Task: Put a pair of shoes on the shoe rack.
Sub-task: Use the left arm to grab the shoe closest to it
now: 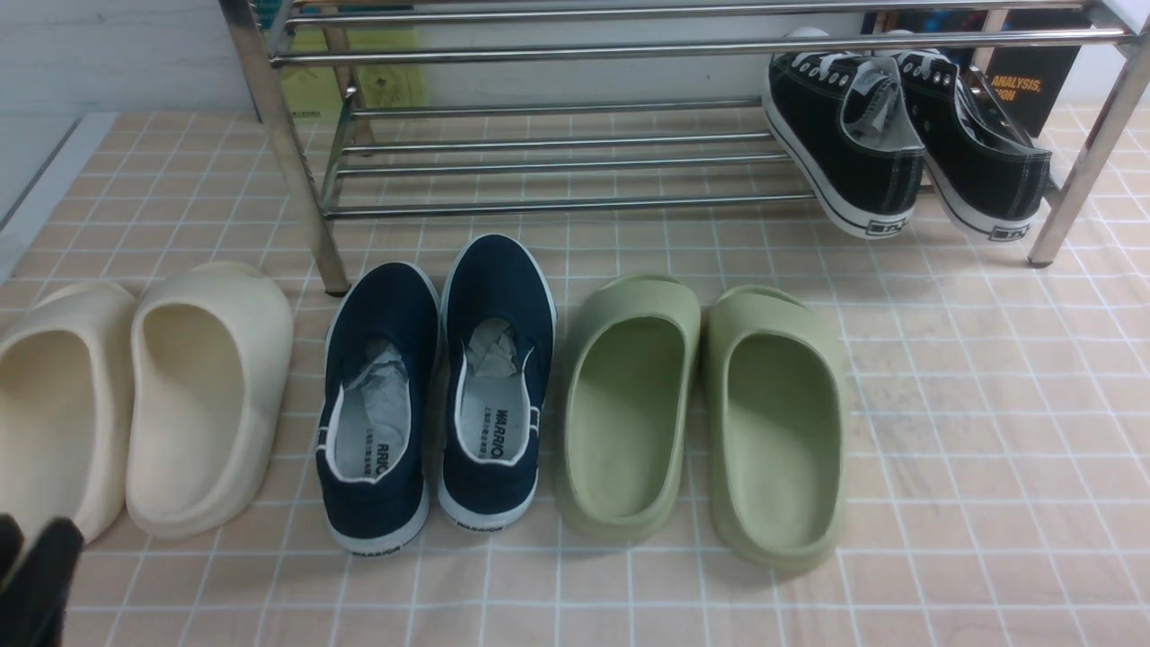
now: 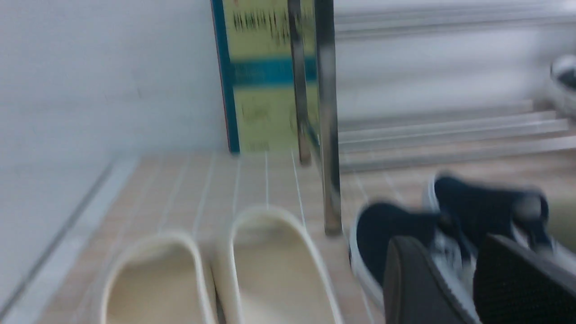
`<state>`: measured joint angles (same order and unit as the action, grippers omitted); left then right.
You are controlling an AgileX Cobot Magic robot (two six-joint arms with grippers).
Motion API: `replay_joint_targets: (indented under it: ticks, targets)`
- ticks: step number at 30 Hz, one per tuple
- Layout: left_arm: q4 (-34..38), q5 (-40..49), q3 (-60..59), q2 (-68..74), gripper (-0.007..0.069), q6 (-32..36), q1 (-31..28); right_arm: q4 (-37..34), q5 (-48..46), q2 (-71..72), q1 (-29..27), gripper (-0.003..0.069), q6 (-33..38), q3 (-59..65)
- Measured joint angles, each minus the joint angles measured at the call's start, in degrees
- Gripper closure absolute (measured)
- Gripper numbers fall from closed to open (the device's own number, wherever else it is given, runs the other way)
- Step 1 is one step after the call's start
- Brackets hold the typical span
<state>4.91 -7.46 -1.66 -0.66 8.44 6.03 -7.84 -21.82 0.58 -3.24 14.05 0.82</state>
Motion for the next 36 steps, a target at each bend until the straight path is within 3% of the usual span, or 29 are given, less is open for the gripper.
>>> replay_joint_targets:
  ticks: [2, 6, 7, 10, 14, 18, 25, 27, 30, 36]
  targets:
    - [0.0, -4.48, 0.0, 0.0, 0.0384, 0.0, 0.0, 0.0, 0.0, 0.0, 0.0, 0.062, 0.0, 0.0]
    - [0.05, -25.06, 0.0, 0.0, 0.0384, -0.72, 0.0, 0.0, 0.0, 0.0, 0.0, 0.0615, 0.0, 0.0]
    - [0.05, -25.06, 0.0, 0.0, 0.0384, -0.72, 0.0, 0.0, 0.0, 0.0, 0.0, 0.0614, 0.0, 0.0]
    - [0.43, -38.51, 0.0, 0.0, 0.0384, -10.28, 0.0, 0.0, 0.0, 0.0, 0.0, 0.061, 0.0, 0.0]
    - [0.41, -44.75, 1.53, -0.11, 0.0384, -28.19, 0.0, 0.0, 0.0, 0.0, 0.0, 0.0608, 0.0, 0.0]
    - [-1.13, -35.51, 8.52, -0.11, 0.0391, -31.89, 0.0, 0.0, 0.0, 0.0, 0.0, 0.0604, 0.0, 0.0]
    - [-2.46, 8.0, 31.64, 11.95, 0.0507, -12.99, 0.0, 0.0, 0.0, 0.0, 0.0, 0.0598, 0.0, 0.0]
    - [-2.57, 14.49, 33.38, 17.35, 0.0534, -9.26, 0.0, 0.0, 0.0, 0.0, 0.0, 0.0597, 0.0, 0.0]
    - [-2.51, 21.69, 33.84, 28.25, 0.0563, -6.08, 0.0, 0.0, 0.0, 0.0, 0.0, 0.0596, 0.0, 0.0]
    - [1.4, 25.5, 35.85, 47.75, 0.057, -8.1, 0.0, 0.0, 0.0, 0.0, 0.0, 0.0587, 0.0, 0.0]
